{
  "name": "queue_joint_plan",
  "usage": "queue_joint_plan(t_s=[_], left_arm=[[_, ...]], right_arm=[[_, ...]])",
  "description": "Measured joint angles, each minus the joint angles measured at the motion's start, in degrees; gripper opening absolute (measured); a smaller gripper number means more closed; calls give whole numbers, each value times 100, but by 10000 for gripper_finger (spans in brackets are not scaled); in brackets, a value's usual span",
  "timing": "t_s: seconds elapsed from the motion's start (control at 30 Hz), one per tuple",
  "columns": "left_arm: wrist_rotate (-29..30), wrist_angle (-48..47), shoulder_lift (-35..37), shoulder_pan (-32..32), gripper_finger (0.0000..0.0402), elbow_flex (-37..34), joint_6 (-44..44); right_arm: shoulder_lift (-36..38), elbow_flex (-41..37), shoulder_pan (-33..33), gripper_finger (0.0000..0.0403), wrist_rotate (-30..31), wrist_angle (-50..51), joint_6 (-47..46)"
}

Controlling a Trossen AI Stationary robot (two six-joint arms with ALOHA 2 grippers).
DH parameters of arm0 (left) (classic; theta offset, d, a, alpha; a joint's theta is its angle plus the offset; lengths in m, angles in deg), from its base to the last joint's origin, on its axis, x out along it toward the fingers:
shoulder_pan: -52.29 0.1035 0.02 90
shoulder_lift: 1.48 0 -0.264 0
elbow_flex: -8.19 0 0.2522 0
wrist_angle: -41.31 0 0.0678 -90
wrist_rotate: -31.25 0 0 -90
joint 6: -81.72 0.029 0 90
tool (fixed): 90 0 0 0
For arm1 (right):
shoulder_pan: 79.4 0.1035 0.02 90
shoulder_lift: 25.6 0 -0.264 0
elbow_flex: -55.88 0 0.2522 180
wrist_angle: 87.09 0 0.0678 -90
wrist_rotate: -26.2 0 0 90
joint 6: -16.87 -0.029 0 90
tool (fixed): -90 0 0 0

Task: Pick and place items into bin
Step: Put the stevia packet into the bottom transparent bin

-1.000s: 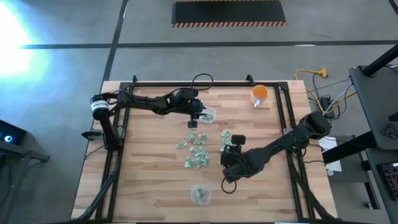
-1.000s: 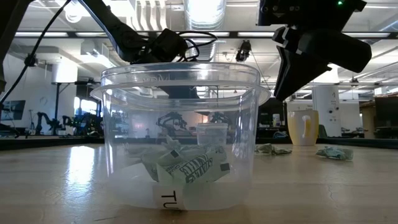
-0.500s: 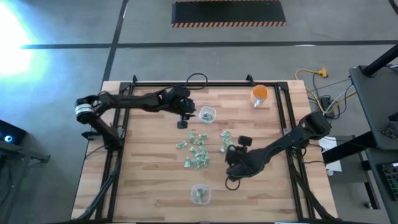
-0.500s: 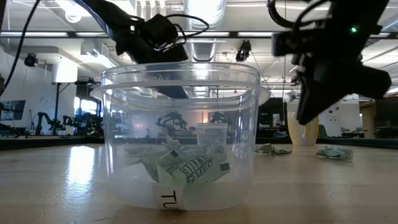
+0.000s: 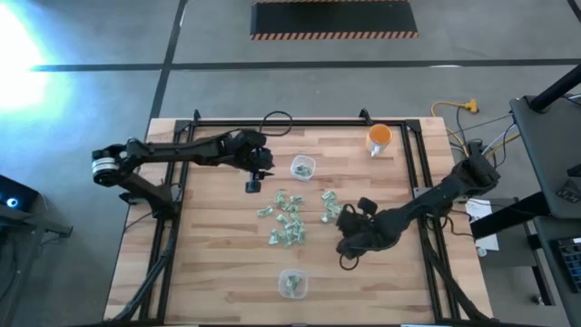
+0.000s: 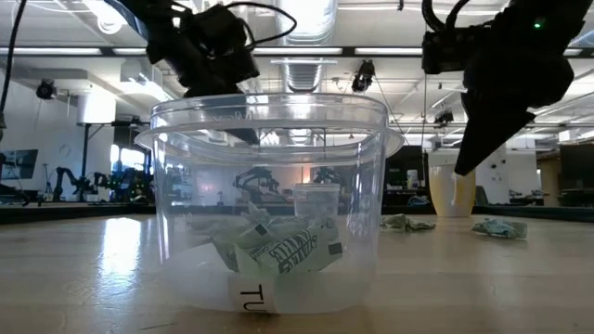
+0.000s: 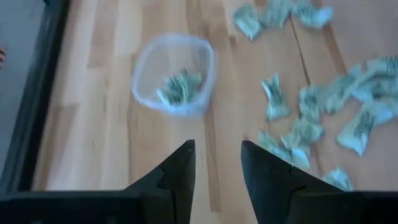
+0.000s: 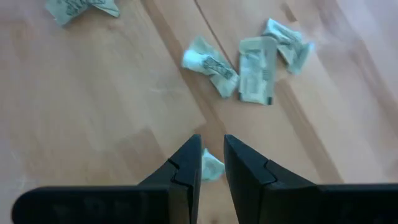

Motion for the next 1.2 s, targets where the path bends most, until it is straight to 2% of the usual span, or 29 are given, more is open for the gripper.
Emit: queue_joint_plan(t_s=[0.17,0.4,0.73,1.0,1.2], left_arm=[[8,-27,178,-8,114,-519,7],[2,297,457,-17,114,-1291,-17],[2,409,1112,-20,114,-1609,-126],[0,491,1580,-20,114,-1743,-142],[0,542,1656,-24,114,-1764,-278]], right_arm=[[54,-367,6,66,-33,-377,-131],[-113,-555,4,118,-253,-395,-675],[-150,-662,9,183,-495,-603,-1138],[-175,-797,17,192,-629,-648,-1357],[-177,-825,17,191,-664,-664,-1335]])
